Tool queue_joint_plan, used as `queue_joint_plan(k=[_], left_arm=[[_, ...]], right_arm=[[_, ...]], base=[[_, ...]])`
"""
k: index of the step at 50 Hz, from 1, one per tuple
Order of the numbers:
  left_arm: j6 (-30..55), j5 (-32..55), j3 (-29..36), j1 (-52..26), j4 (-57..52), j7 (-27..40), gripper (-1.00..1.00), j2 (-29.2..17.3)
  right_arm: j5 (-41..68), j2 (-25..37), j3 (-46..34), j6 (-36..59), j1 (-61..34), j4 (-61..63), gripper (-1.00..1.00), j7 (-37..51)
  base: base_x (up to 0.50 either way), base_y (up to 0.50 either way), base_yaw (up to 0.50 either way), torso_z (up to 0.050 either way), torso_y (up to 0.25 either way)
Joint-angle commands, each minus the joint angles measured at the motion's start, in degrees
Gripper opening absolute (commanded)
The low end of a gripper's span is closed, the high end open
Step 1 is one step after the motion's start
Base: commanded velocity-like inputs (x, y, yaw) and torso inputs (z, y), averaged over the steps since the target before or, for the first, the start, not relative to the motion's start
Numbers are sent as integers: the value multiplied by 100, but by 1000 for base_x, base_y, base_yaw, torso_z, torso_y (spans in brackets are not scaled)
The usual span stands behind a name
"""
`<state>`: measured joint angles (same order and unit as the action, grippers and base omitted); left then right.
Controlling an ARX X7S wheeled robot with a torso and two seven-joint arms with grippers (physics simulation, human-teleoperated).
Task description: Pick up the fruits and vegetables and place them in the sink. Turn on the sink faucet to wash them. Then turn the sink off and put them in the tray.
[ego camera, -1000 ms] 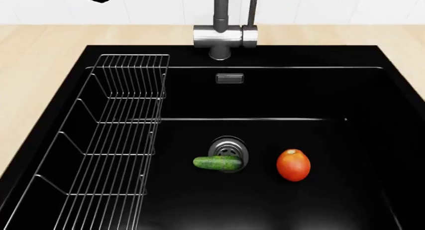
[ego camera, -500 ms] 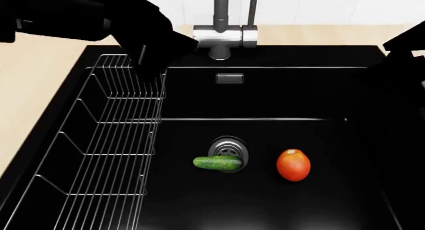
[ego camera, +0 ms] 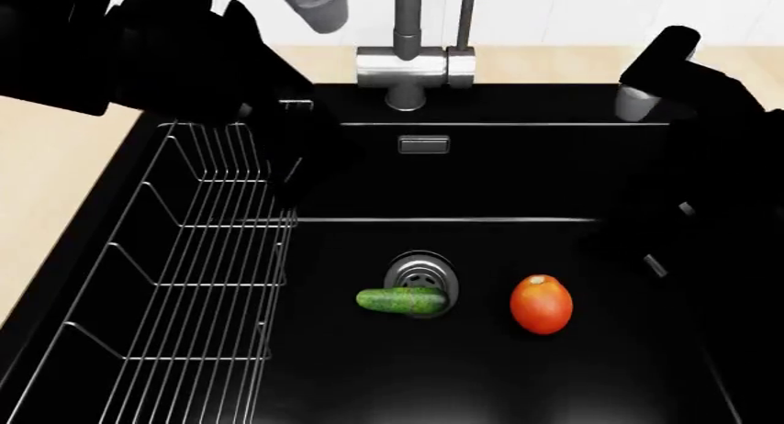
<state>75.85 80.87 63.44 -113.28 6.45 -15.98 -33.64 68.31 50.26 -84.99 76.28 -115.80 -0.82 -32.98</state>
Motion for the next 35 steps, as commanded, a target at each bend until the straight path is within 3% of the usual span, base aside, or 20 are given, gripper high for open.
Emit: queue_joint_plan(k=[1,11,35], left_arm=[[-163,-225,158,160,-19,-208,100,53],[-210,-163,140,240,-114,-160,100,28],[-386,-126,134,466,-276,-68,100,-38]], right_arm=[[-343,-652,-329,-583,790,-517,100,93],[-616,-661,-618,-890,1264,-565,100,67],[-1016,-1356,-931,-1379,1934,-1305,100,-90]], base=[[0,0,0,0,0],[0,0,0,0,0],[0,0,0,0,0]])
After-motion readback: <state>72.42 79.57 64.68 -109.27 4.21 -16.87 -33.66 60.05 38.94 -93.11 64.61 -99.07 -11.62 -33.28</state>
